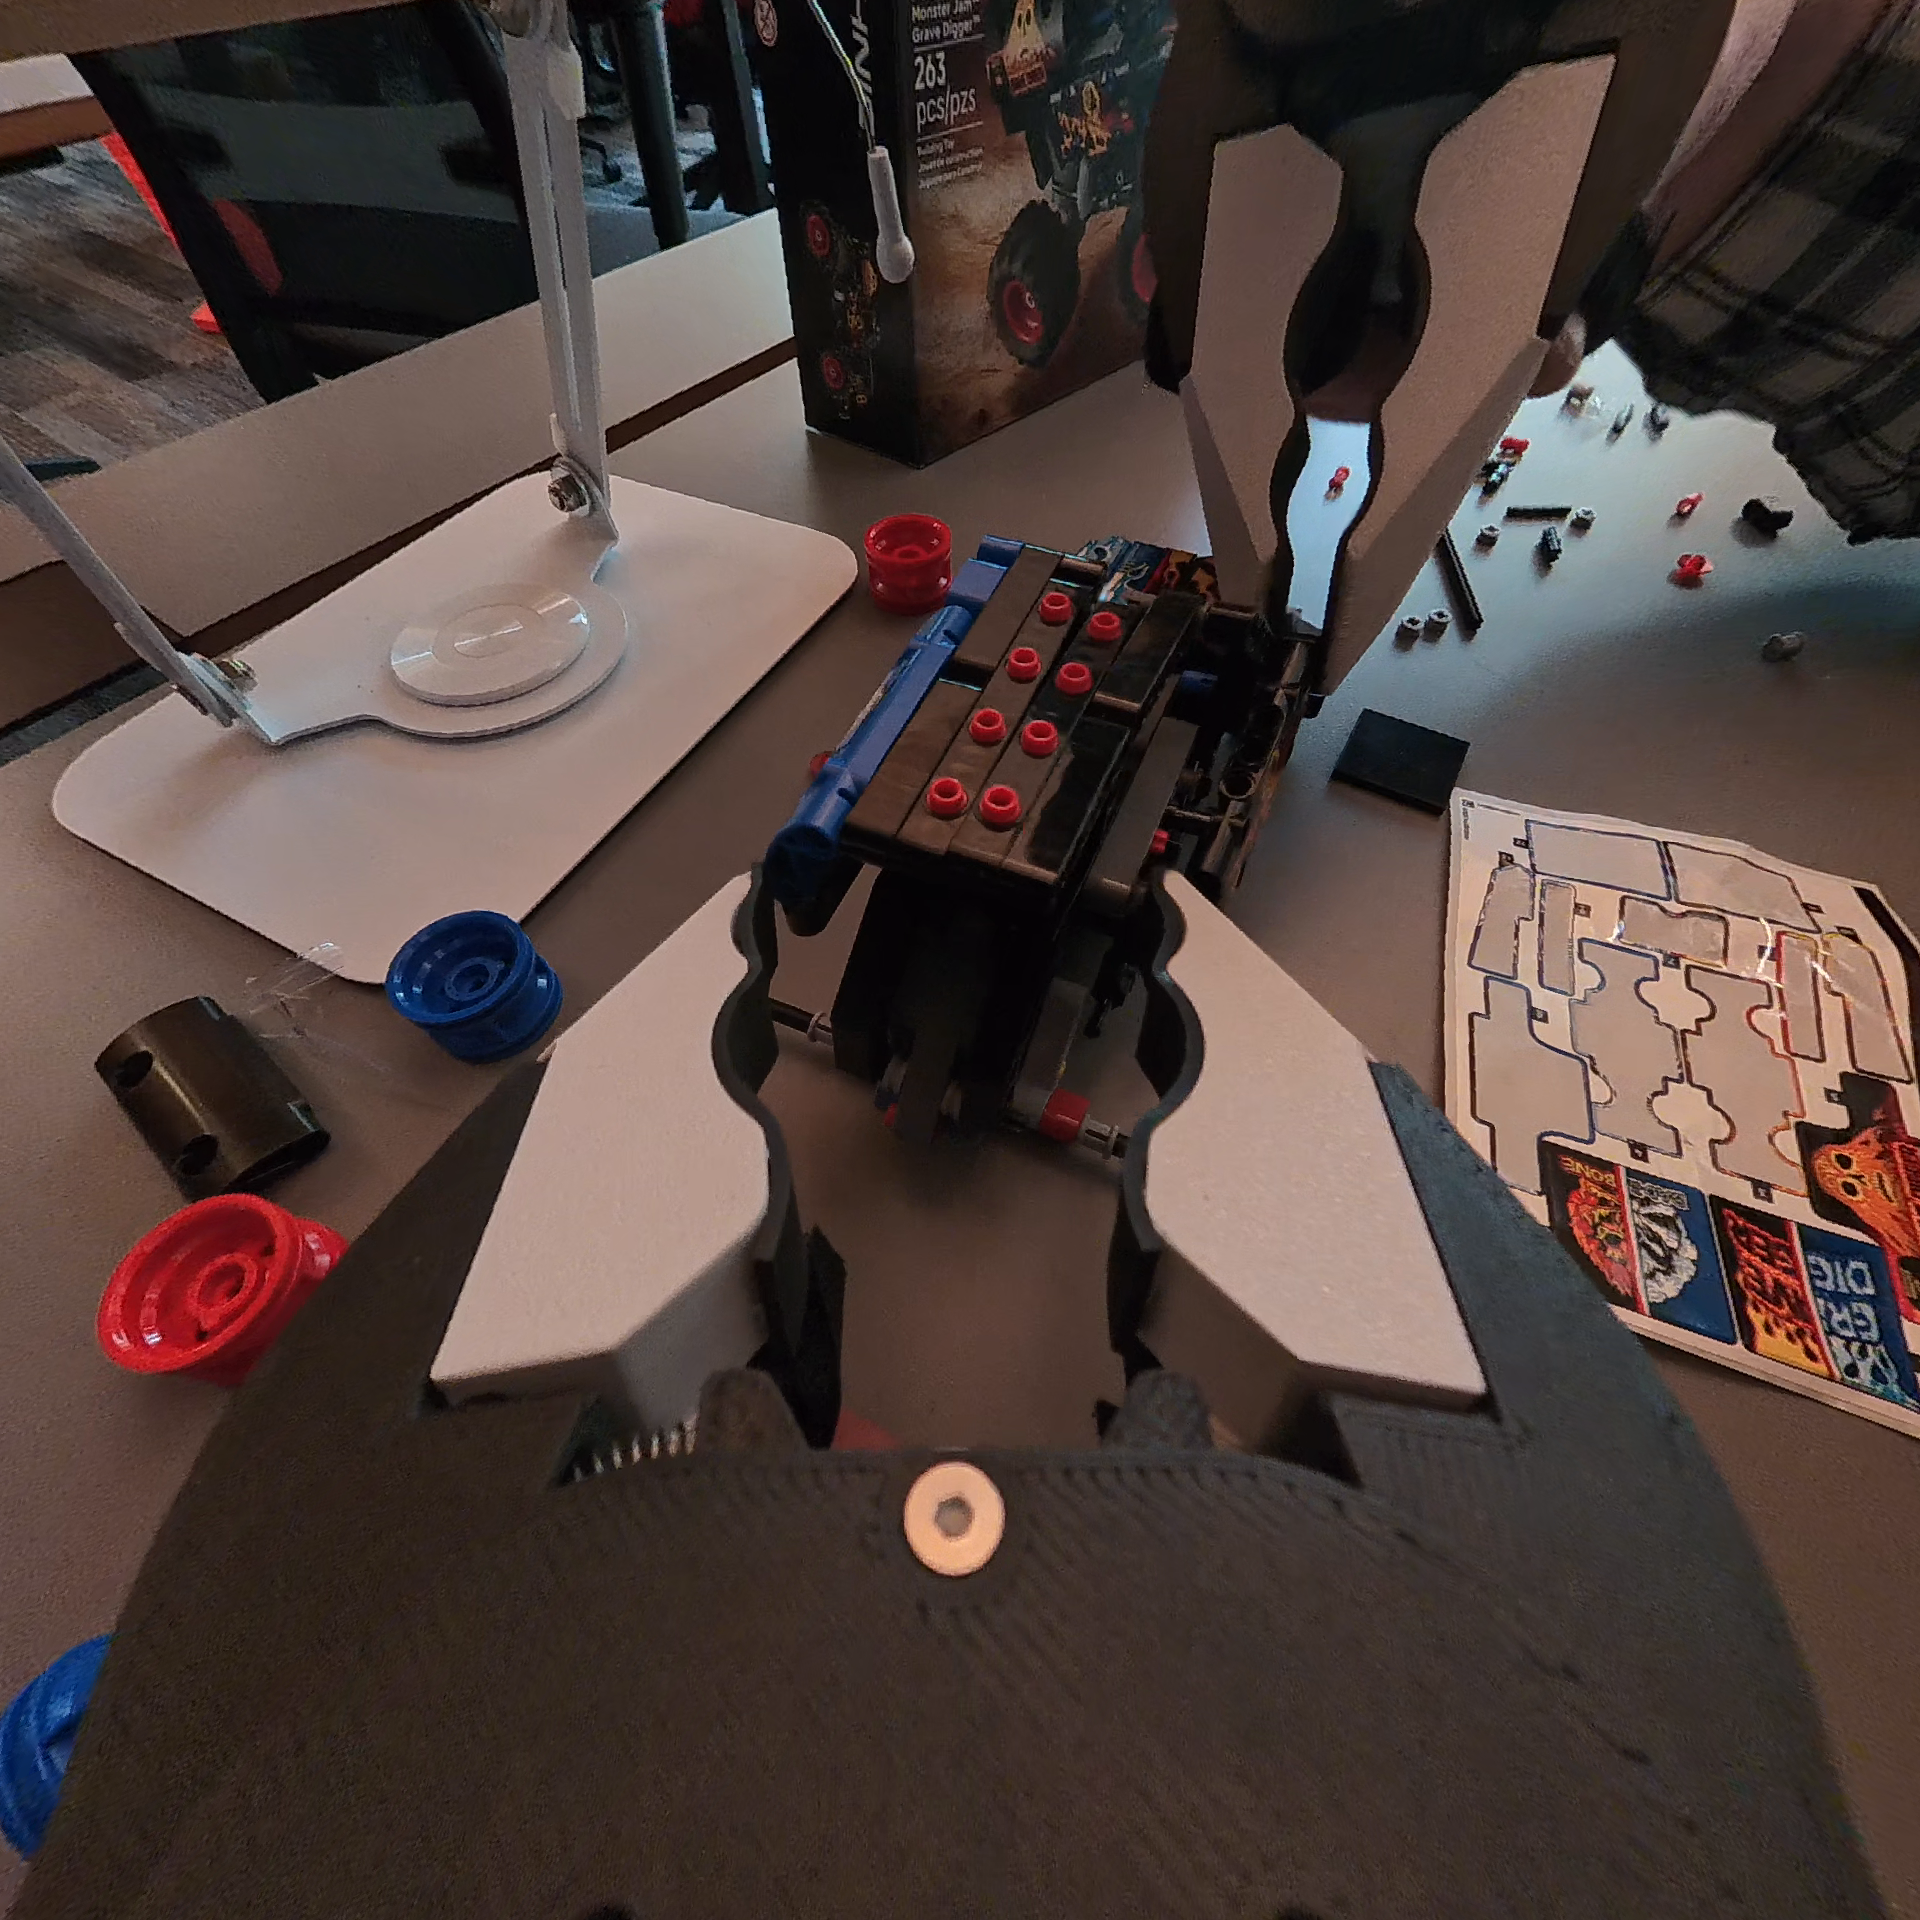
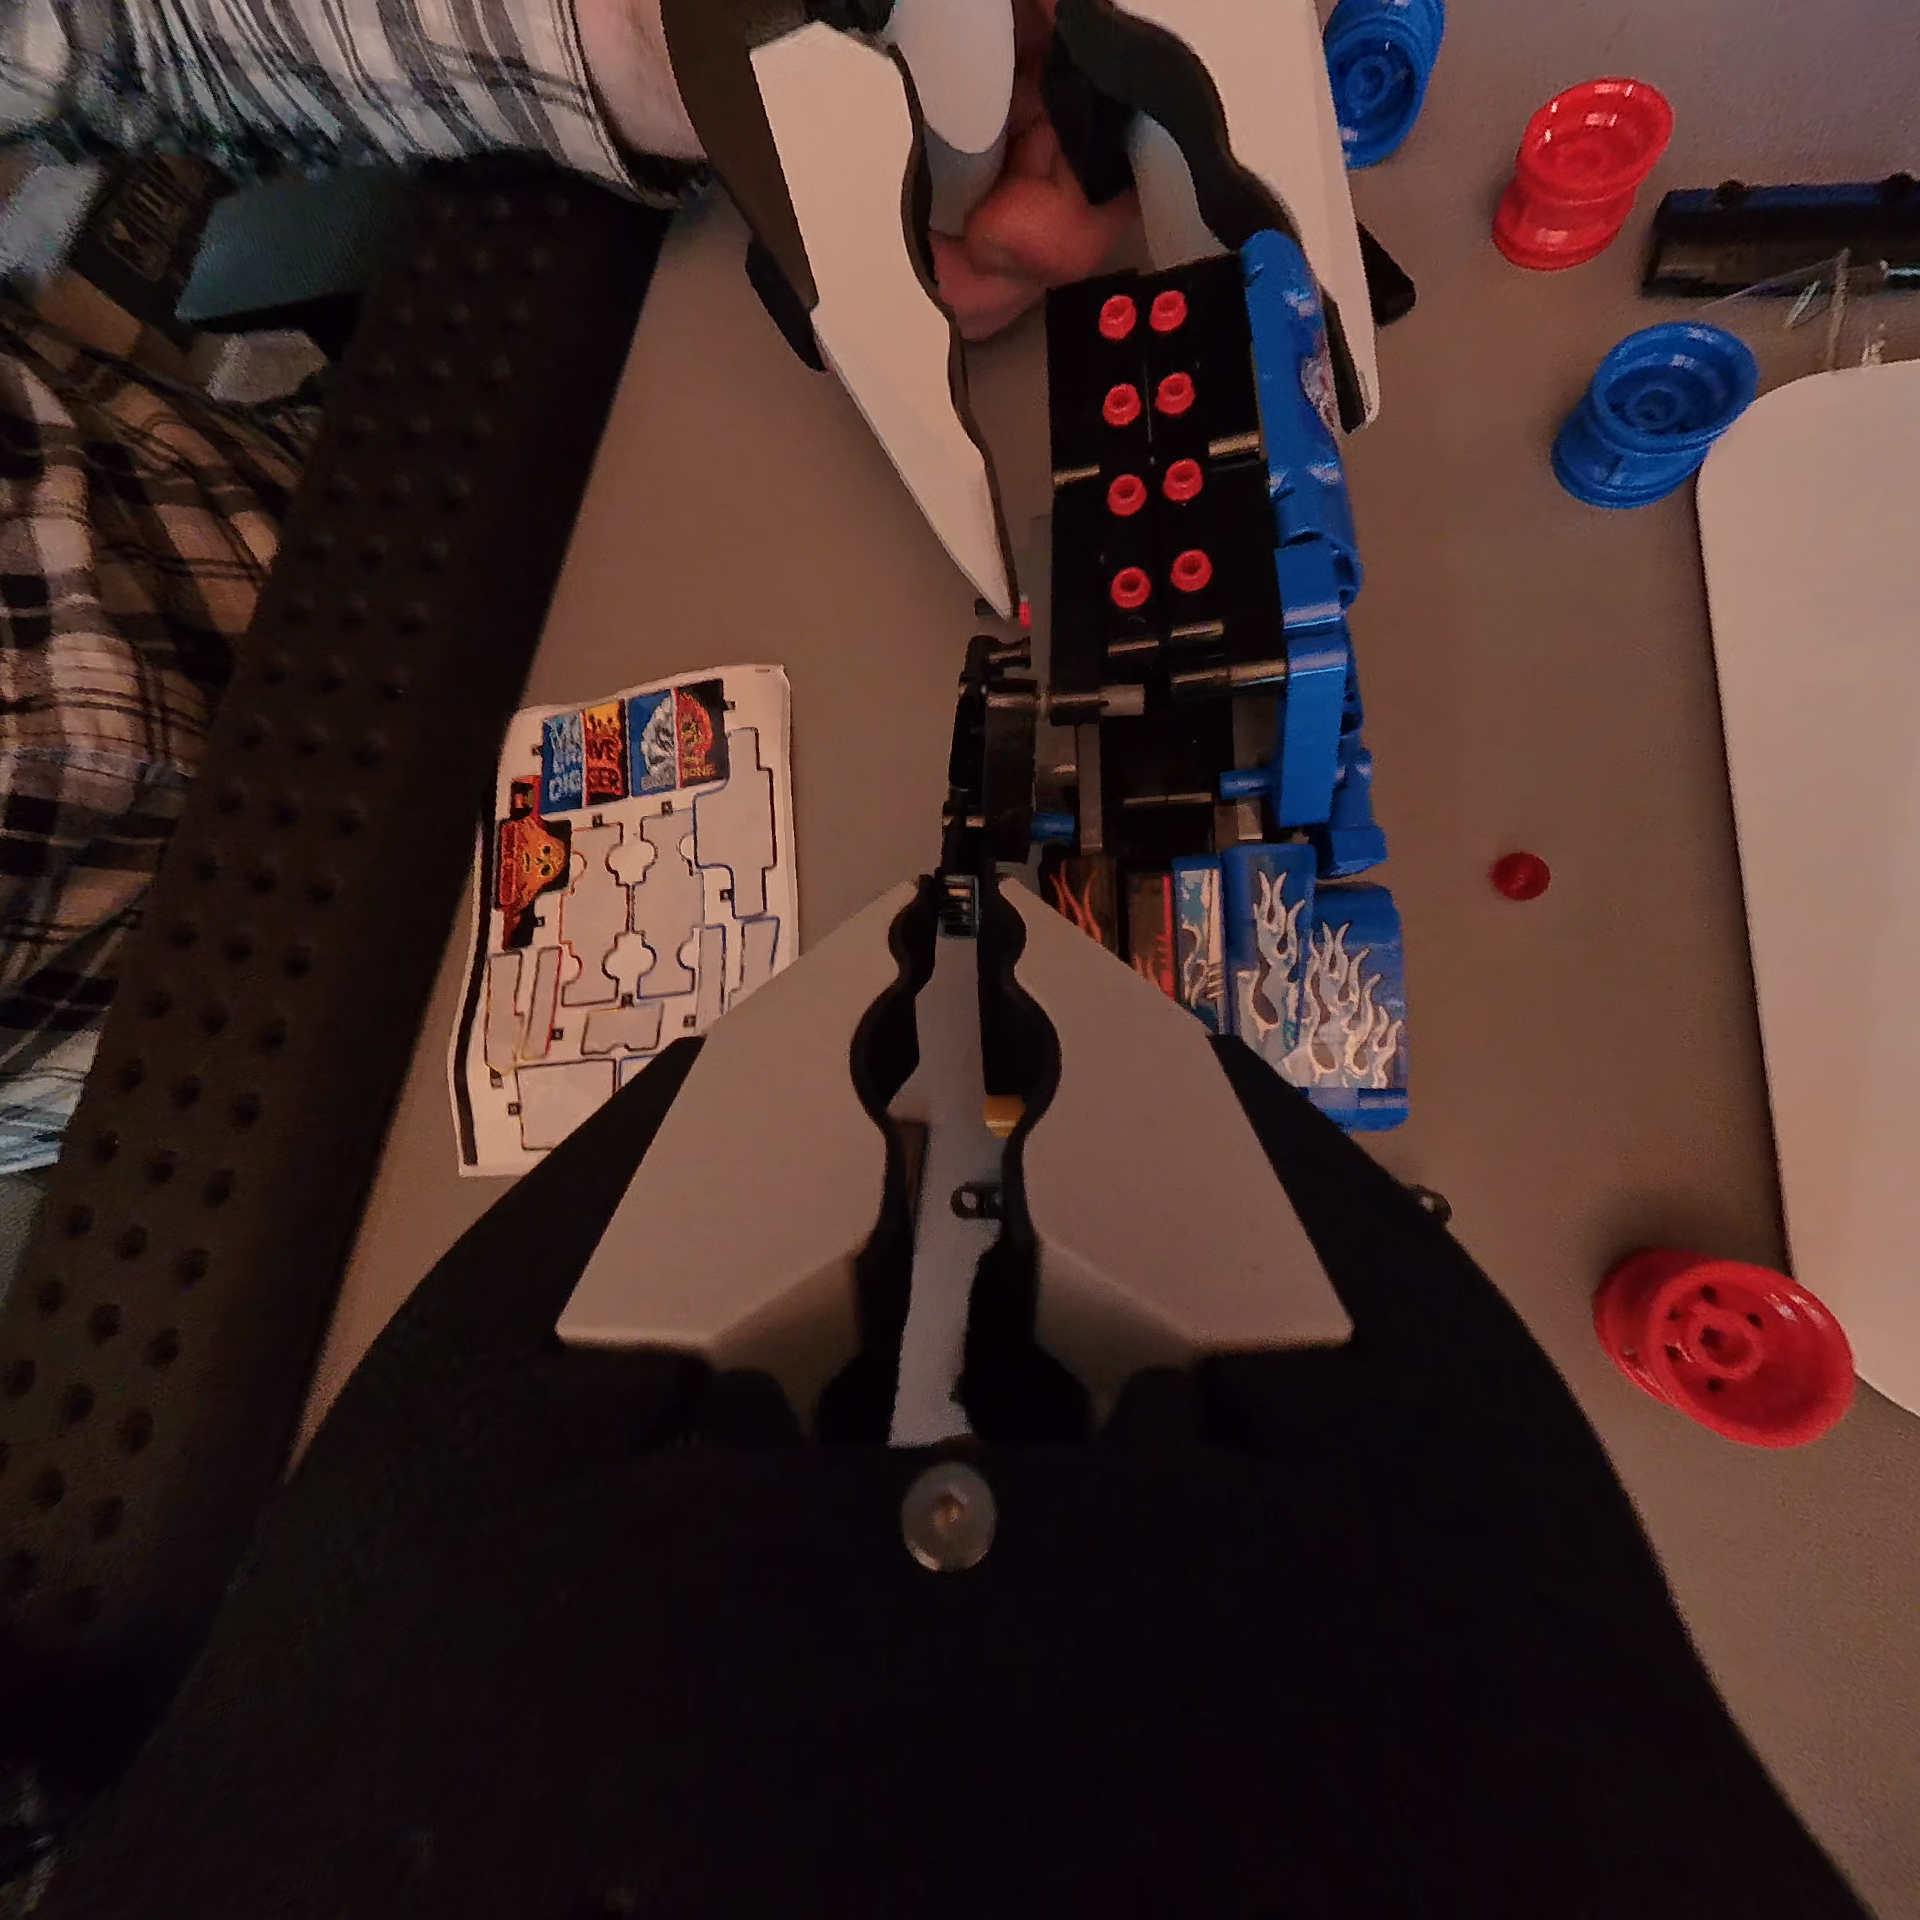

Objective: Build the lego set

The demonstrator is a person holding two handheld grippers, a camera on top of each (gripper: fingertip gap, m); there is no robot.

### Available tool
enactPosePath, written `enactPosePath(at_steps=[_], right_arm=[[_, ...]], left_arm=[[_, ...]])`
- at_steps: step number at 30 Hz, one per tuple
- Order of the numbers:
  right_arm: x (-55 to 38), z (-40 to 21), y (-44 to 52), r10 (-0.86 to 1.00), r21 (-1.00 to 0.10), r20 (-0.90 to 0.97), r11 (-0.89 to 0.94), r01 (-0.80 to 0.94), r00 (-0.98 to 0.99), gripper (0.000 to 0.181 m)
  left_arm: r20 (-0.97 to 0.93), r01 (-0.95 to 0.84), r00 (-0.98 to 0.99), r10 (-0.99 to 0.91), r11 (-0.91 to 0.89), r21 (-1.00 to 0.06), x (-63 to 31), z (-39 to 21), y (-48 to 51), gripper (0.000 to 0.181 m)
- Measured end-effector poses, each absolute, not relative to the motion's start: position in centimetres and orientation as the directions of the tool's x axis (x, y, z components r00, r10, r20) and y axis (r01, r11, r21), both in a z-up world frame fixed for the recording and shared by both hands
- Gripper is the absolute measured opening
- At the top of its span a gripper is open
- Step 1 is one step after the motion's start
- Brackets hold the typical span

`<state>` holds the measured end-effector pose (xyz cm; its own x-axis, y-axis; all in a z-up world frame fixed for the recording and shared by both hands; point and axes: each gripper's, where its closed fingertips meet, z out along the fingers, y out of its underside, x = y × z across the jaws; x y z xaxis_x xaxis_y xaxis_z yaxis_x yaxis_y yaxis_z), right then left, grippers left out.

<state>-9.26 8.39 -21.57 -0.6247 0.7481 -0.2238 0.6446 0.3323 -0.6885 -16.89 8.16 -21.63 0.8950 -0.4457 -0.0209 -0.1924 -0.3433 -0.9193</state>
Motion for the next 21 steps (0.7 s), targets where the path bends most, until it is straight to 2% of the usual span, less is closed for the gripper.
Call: enactPosePath(at_steps=[5, 9, 21], right_arm=[[-8.8, -21.1, 9.4, 0.783, -0.642, -0.123, 0.405, 0.651, -0.609, 0.014], [-9.2, -20.8, 9.0, 0.785, -0.635, -0.068, 0.442, 0.633, -0.616, 0.009], [-9.1, -21.5, 8.1, 0.766, -0.634, -0.098, 0.444, 0.633, -0.635, 0.006]], left_arm=[[-0.079, -0.257, 0.887, -0.454, -0.345, -0.903, -16.6, -22.1, 8.0, 0.080], [-0.084, -0.263, 0.888, -0.452, -0.349, -0.900, -16.6, -22.3, 8.1, 0.083], [-0.102, -0.299, 0.874, -0.475, -0.360, -0.884, -16.1, -22.8, 7.9, 0.094]])
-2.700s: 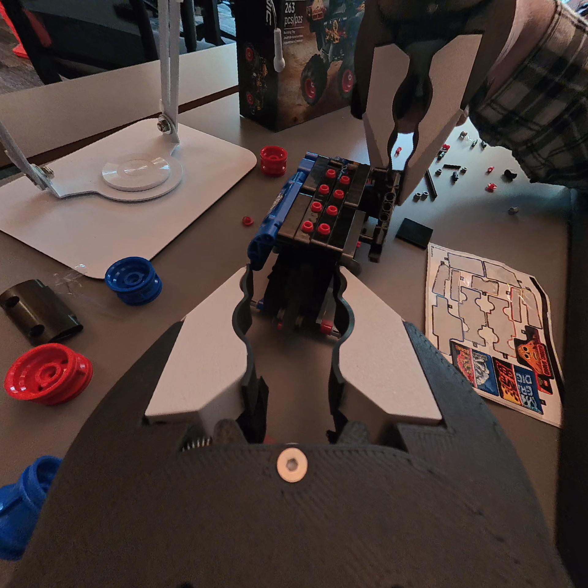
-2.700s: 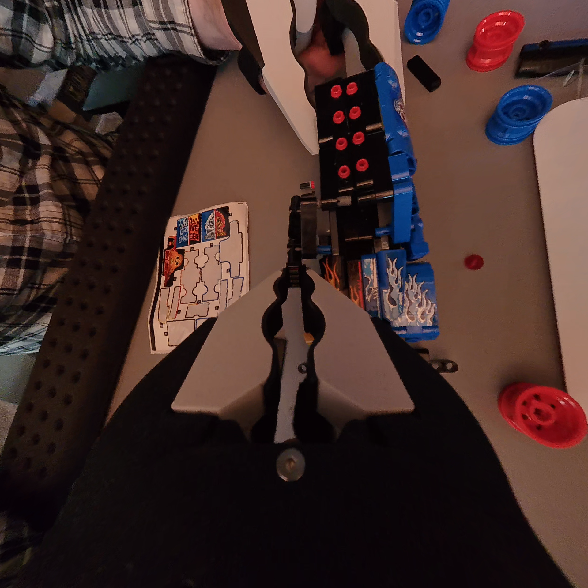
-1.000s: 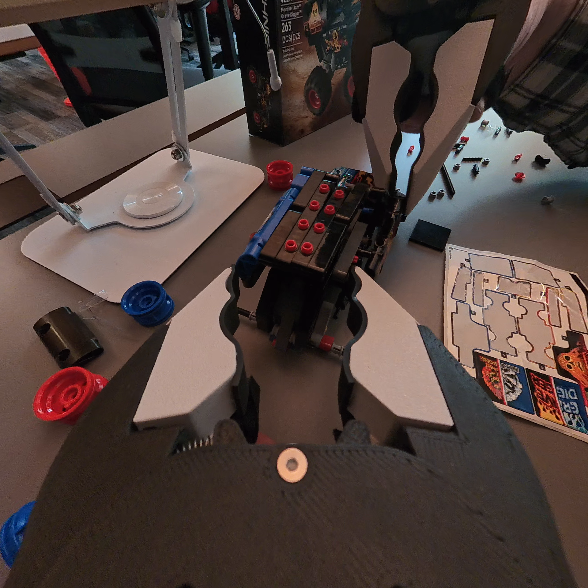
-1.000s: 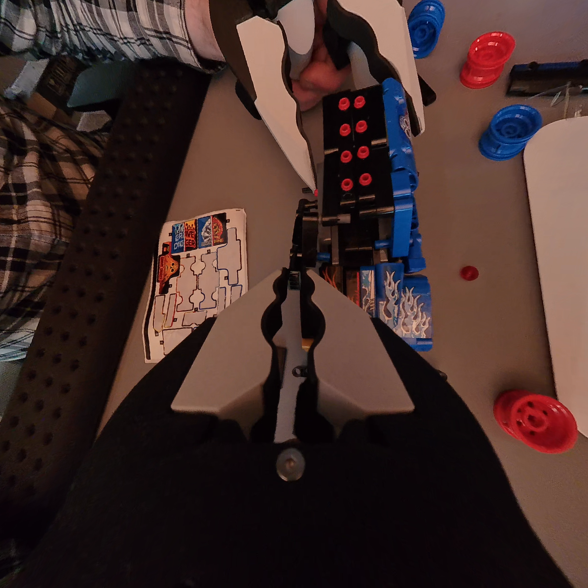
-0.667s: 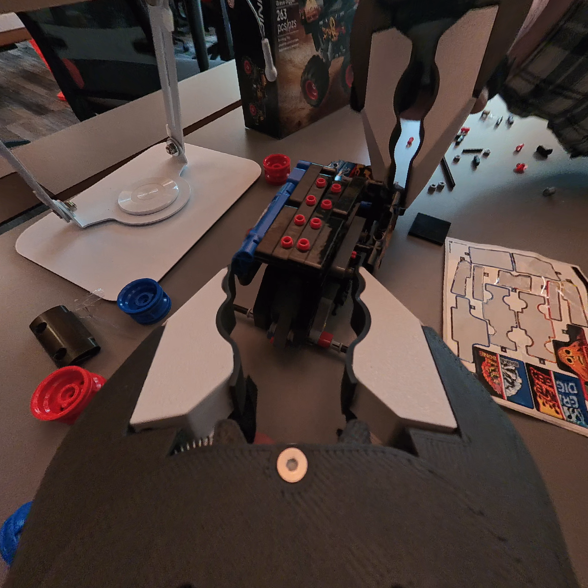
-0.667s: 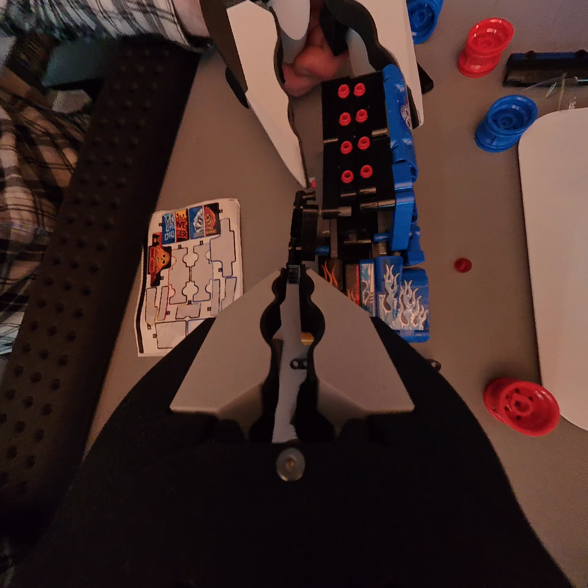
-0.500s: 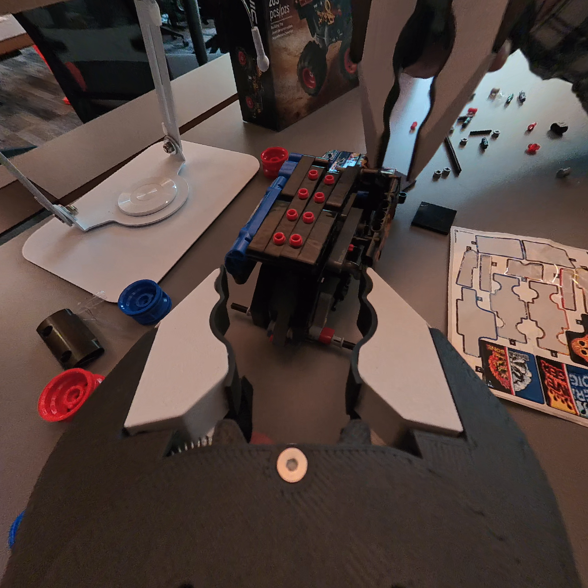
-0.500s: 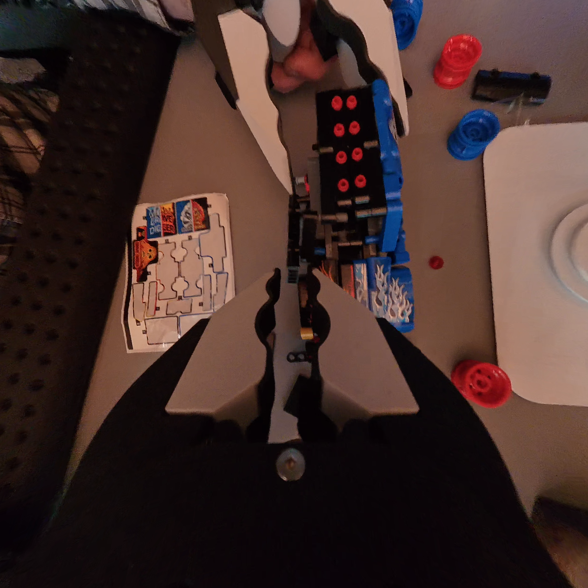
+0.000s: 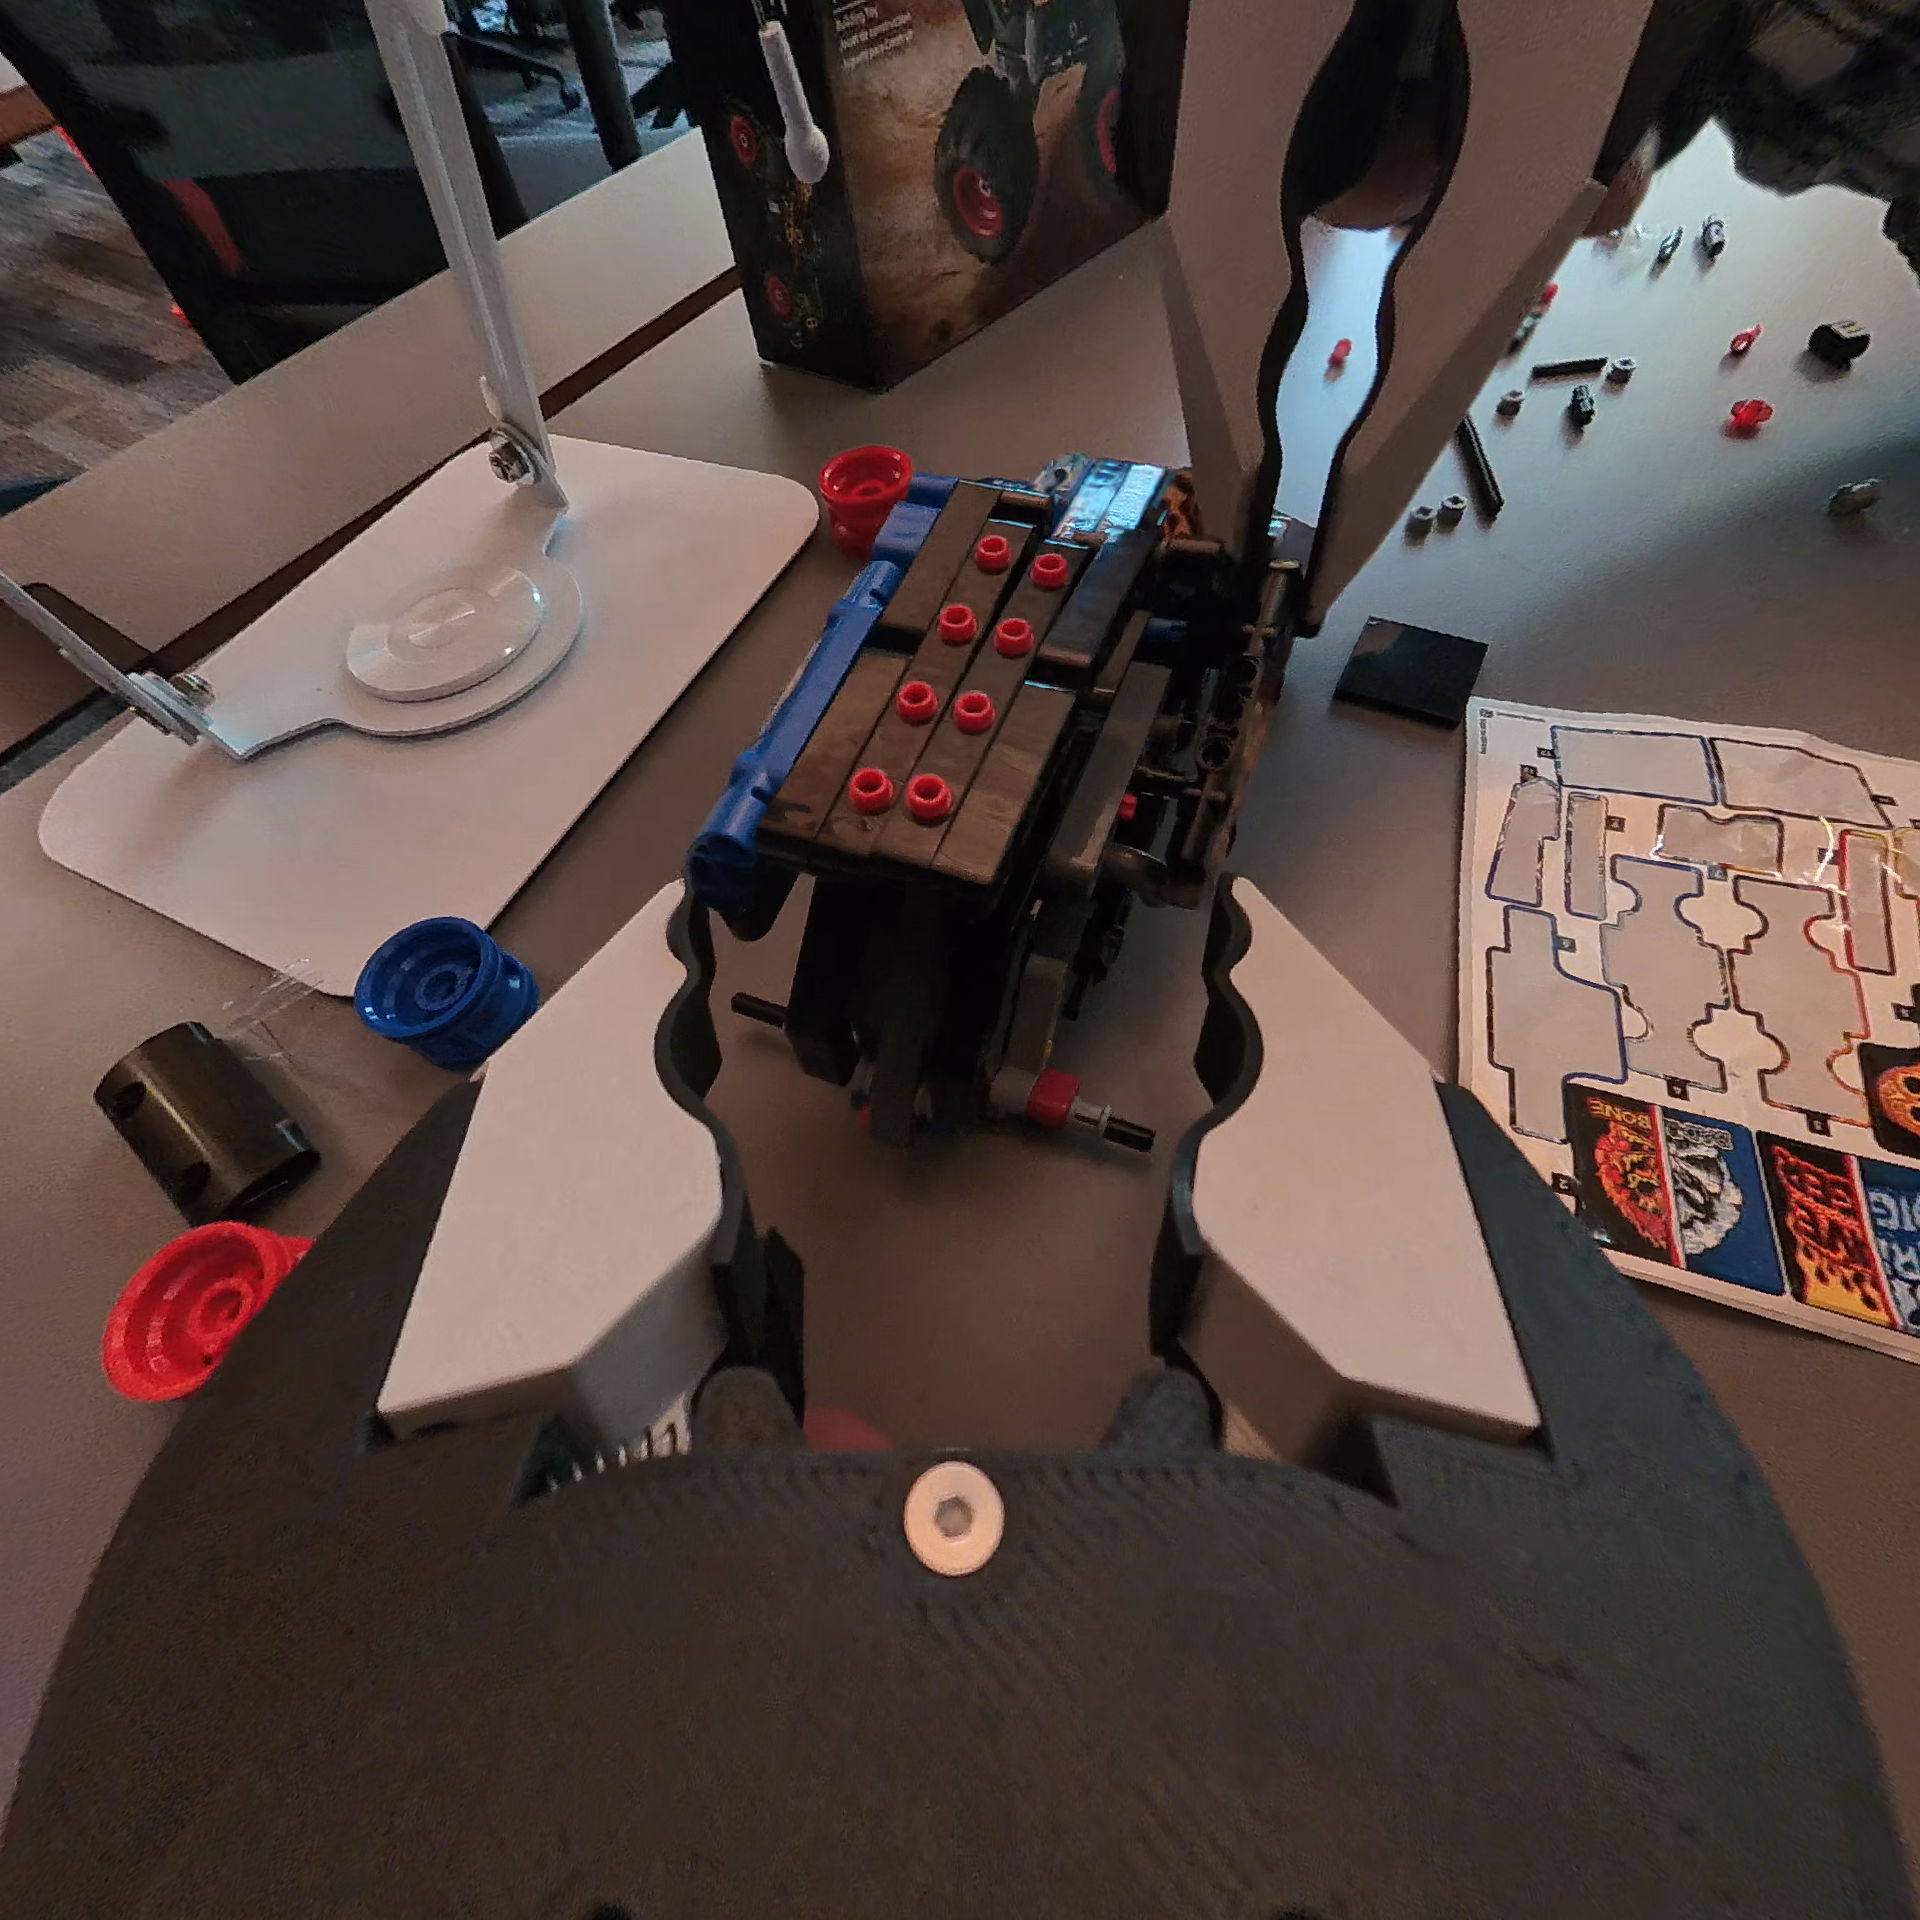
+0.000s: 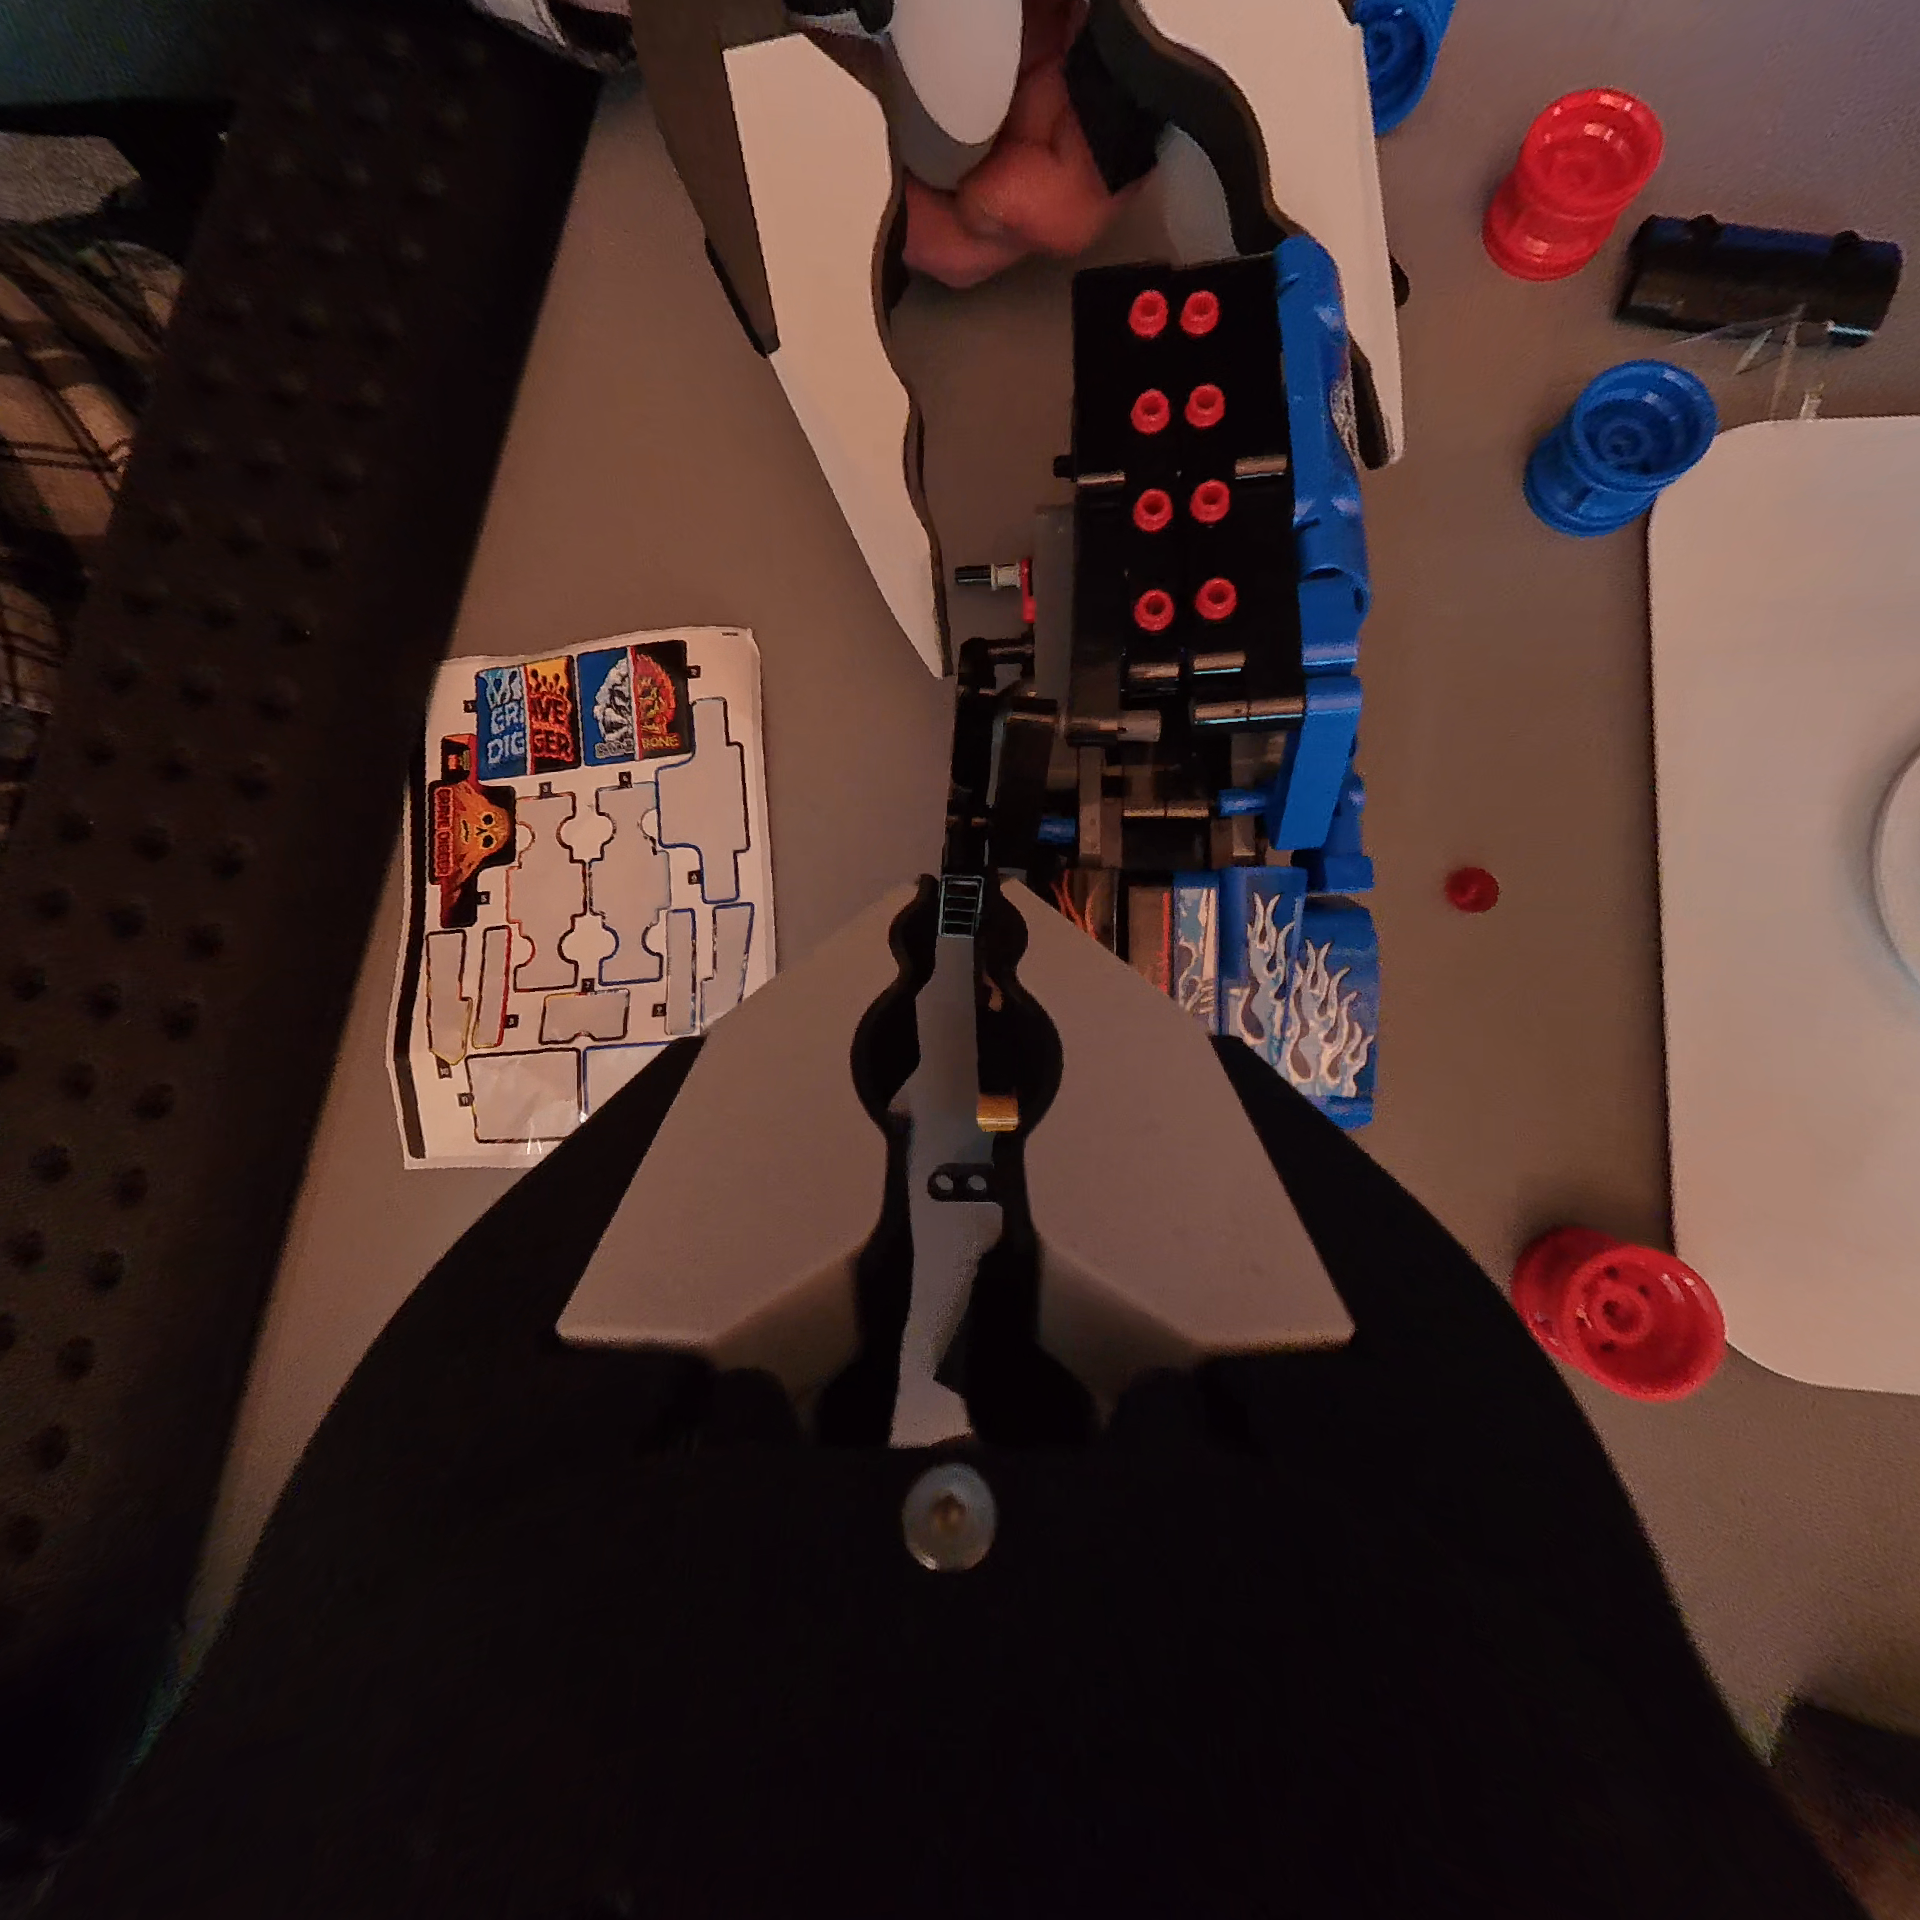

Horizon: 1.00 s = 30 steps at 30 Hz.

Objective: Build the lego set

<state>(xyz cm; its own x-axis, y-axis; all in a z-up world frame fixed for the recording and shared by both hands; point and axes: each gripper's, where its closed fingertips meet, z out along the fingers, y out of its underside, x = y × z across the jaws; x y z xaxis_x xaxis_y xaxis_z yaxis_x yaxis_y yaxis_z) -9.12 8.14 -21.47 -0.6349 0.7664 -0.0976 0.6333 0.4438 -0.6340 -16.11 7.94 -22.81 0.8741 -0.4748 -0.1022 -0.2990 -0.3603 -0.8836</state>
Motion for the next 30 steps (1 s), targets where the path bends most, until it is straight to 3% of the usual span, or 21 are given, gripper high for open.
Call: enactPosePath(at_steps=[12, 17, 26, 30], right_arm=[[-8.8, -21.6, 7.5, 0.751, -0.626, -0.109, 0.457, 0.632, -0.651, 0.010], [-8.9, -21.7, 7.6, 0.756, -0.619, -0.099, 0.463, 0.635, -0.647, 0.007], [-8.7, -21.7, 7.7, 0.749, -0.625, -0.092, 0.470, 0.623, -0.657, 0.006], [-8.7, -21.7, 8.0, 0.751, -0.638, -0.100, 0.455, 0.621, -0.653, 0.006]], left_arm=[[-0.058, -0.278, 0.857, -0.512, -0.365, -0.888, -16.2, -22.7, 7.3, 0.088], [-0.059, -0.291, 0.854, -0.516, -0.381, -0.877, -16.6, -23.1, 6.9, 0.074], [-0.120, -0.341, 0.863, -0.490, -0.393, -0.854, -16.2, -23.7, 7.2, 0.086], [-0.149, -0.344, 0.881, -0.448, -0.392, -0.853, -16.8, -23.7, 7.6, 0.073]])
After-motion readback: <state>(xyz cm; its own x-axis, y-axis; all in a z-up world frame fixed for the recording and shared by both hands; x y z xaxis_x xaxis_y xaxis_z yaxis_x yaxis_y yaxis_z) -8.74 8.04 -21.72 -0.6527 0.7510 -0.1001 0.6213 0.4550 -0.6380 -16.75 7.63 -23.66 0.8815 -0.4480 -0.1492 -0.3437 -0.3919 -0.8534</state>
